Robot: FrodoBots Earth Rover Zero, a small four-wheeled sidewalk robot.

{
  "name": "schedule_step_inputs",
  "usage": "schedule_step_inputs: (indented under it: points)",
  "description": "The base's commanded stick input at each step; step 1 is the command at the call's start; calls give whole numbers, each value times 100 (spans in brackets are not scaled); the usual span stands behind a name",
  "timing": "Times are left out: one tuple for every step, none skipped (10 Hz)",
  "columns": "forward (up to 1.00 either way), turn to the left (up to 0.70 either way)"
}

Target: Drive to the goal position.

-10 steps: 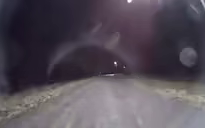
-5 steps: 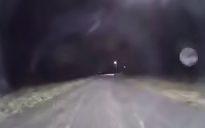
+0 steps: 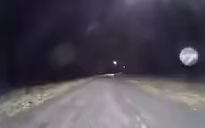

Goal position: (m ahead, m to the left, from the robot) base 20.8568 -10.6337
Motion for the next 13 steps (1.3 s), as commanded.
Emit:
schedule_step_inputs:
  points:
    - [100,6]
    - [100,6]
    - [100,6]
    - [100,6]
    - [100,6]
    - [100,8]
    - [100,11]
    - [100,9]
    - [100,7]
    - [100,3]
    - [100,2]
    - [100,-3]
    - [100,-16]
